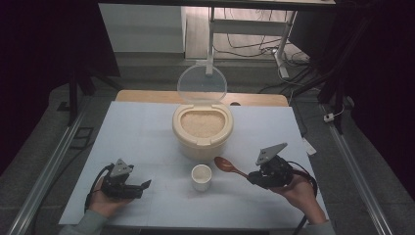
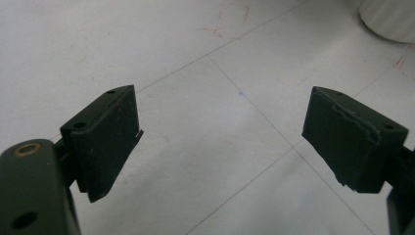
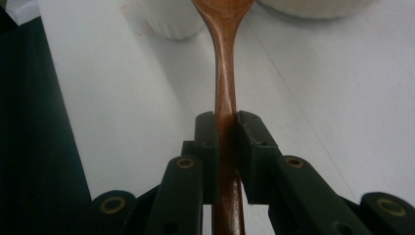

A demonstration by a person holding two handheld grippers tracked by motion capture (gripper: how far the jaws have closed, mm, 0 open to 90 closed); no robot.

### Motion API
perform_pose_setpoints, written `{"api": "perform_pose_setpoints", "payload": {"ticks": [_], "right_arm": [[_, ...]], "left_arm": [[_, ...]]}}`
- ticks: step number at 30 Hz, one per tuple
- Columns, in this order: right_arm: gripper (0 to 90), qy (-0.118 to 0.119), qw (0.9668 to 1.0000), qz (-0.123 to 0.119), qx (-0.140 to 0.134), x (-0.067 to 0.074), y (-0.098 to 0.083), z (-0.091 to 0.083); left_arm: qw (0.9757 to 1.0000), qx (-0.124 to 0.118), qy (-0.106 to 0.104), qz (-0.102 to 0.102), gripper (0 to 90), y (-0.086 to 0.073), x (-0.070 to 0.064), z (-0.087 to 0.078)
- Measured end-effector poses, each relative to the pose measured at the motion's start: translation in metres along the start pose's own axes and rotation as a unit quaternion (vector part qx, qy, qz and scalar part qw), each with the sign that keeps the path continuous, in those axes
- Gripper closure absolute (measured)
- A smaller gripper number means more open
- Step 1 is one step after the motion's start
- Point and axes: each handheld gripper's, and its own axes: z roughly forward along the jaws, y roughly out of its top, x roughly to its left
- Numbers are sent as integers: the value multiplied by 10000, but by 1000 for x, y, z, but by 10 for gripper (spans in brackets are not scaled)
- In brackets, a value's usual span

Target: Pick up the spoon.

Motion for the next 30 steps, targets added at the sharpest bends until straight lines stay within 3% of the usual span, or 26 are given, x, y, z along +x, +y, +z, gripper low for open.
{"api": "perform_pose_setpoints", "payload": {"ticks": [18, 30], "right_arm": [[793, 225, 9975, -661, 69, 25, 54, 26], [793, 295, 9956, -877, 165, 30, 71, 39]], "left_arm": [[9999, -114, 13, -4, 140, 1, 0, -2], [9998, -183, 0, 88, 148, 4, -4, -4]]}}
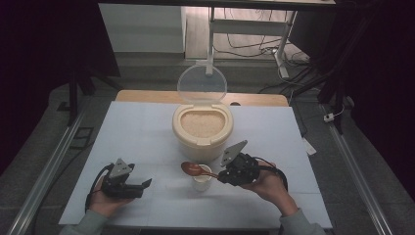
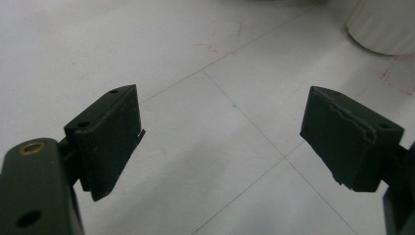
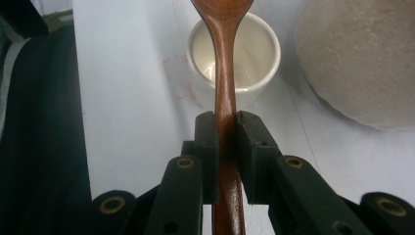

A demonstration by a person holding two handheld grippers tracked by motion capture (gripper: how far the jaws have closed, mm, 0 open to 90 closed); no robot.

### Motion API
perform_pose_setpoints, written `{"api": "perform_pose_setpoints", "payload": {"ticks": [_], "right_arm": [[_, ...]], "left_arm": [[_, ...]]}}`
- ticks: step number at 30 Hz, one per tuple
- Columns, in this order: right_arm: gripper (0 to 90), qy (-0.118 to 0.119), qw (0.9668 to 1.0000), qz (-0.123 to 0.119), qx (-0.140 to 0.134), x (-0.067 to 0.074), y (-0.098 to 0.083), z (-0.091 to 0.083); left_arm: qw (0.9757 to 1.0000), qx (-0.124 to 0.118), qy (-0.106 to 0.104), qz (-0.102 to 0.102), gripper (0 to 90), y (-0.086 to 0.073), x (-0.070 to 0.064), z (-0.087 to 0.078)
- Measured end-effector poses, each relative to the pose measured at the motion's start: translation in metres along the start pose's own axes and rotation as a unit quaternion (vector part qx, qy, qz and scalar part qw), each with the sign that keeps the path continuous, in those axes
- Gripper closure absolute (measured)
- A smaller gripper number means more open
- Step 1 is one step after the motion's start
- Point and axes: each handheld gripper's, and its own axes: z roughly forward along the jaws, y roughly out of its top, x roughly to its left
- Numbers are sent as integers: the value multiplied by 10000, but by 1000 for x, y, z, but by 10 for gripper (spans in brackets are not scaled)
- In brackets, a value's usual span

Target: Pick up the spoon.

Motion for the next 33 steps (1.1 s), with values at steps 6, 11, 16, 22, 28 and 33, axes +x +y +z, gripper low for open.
{"api": "perform_pose_setpoints", "payload": {"ticks": [6, 11, 16, 22, 28, 33], "right_arm": [[793, 10, 10000, -75, -8, 0, 4, 4], [794, 19, 9999, -111, 5, 0, 6, 6], [793, 24, 9998, -176, 14, 3, 10, 8], [793, 25, 9997, -228, -18, 5, 14, 9], [793, 55, 9996, -274, -30, 5, 16, 11], [793, 73, 9994, -324, -4, 6, 18, 14]], "left_arm": [[9998, -83, -111, 138, 159, 9, -8, -5], [9974, -319, -386, 515, 174, 34, -28, -16], [9930, -381, -711, 858, 182, 57, -48, -21], [9892, -274, -935, 1098, 182, 77, -66, -14], [9873, -235, -1002, 1206, 192, 91, -74, -6], [9839, -232, -1149, 1350, 225, 100, -81, -3]]}}
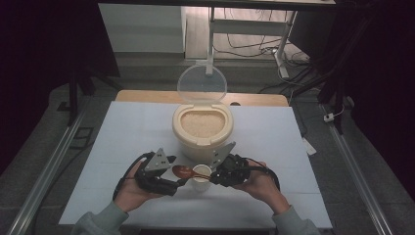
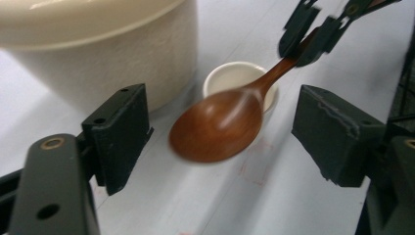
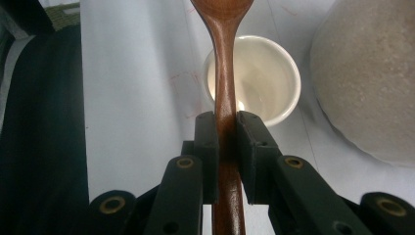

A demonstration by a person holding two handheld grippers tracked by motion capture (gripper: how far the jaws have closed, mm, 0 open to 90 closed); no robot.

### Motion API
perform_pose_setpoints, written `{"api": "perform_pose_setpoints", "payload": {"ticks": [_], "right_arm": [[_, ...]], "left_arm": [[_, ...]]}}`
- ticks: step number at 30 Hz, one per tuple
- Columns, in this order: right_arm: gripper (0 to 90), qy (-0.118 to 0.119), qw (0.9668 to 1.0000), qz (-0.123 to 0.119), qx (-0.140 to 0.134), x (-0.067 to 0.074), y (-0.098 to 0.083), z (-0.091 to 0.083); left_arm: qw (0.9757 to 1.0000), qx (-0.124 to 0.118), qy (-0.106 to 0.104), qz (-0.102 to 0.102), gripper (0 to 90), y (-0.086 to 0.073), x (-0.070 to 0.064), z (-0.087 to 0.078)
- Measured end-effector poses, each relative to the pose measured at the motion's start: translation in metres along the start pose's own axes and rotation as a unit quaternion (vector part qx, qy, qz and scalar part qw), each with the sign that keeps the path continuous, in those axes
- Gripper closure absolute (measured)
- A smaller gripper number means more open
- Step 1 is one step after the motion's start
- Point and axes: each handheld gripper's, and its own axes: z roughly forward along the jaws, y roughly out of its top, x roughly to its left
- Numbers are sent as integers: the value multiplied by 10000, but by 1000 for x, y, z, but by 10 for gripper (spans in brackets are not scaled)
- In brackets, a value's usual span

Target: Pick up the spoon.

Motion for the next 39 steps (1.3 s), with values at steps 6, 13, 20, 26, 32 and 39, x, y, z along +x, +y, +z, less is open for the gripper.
{"api": "perform_pose_setpoints", "payload": {"ticks": [6, 13, 20, 26, 32, 39], "right_arm": [[793, 0, 10000, -19, 16, 2, 3, 1], [793, -2, 9999, -136, -3, 5, 9, 4], [793, 19, 9996, -282, -28, 9, 14, 5], [793, 16, 9991, -420, -34, 13, 18, 5], [793, 61, 9985, -536, -63, 17, 21, 6], [793, 55, 9983, -573, -79, 23, 25, 8]], "left_arm": [[9991, 200, -302, 220, 278, 11, -6, 9], [9947, 710, -518, 525, 354, 21, -11, 21], [9888, 1119, -632, 759, 433, 25, -15, 31], [9872, 1209, -646, 816, 486, 26, -17, 32], [9848, 1366, -661, 848, 547, 25, -15, 35], [9806, 1533, -771, 948, 651, 22, -14, 37]]}}
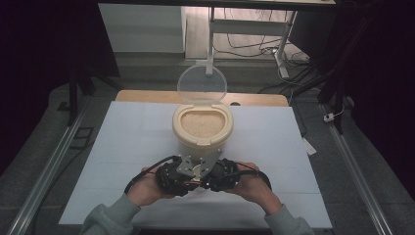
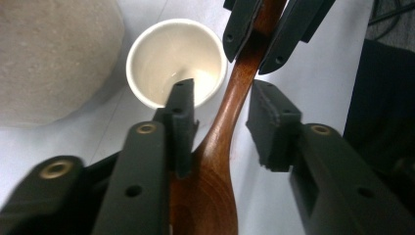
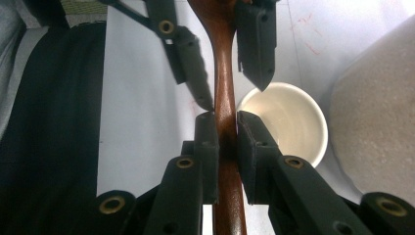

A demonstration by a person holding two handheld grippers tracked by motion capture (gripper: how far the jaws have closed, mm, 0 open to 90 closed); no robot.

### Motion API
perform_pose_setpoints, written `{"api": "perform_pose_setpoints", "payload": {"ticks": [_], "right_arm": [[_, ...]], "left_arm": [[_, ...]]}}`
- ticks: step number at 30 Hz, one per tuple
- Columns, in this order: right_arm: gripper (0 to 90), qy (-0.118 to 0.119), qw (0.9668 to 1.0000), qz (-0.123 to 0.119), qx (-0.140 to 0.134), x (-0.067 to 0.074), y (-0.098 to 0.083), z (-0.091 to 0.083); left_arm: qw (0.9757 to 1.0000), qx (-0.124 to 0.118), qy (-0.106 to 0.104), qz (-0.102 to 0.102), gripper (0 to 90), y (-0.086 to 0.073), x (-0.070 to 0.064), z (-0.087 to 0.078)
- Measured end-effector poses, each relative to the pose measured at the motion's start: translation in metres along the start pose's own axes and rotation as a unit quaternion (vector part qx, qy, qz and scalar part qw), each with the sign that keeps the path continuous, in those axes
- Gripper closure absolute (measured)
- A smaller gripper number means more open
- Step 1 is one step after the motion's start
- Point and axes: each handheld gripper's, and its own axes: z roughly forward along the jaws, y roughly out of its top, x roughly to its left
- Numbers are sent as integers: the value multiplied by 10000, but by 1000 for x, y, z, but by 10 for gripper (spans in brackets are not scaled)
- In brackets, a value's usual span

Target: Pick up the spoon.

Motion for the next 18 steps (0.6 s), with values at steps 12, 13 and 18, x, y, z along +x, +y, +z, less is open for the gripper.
{"api": "perform_pose_setpoints", "payload": {"ticks": [12, 13, 18], "right_arm": [[798, 69, 9988, -443, 173, 4, 3, 6], [800, 56, 9986, -475, 212, 4, 4, 7], [796, -11, 9989, -459, 88, 4, 3, 6]], "left_arm": [[9988, 107, -378, 277, 793, -3, -3, 4], [9988, 137, -379, 291, 795, -3, -2, 4], [9991, 72, -295, 308, 805, -5, -1, 1]]}}
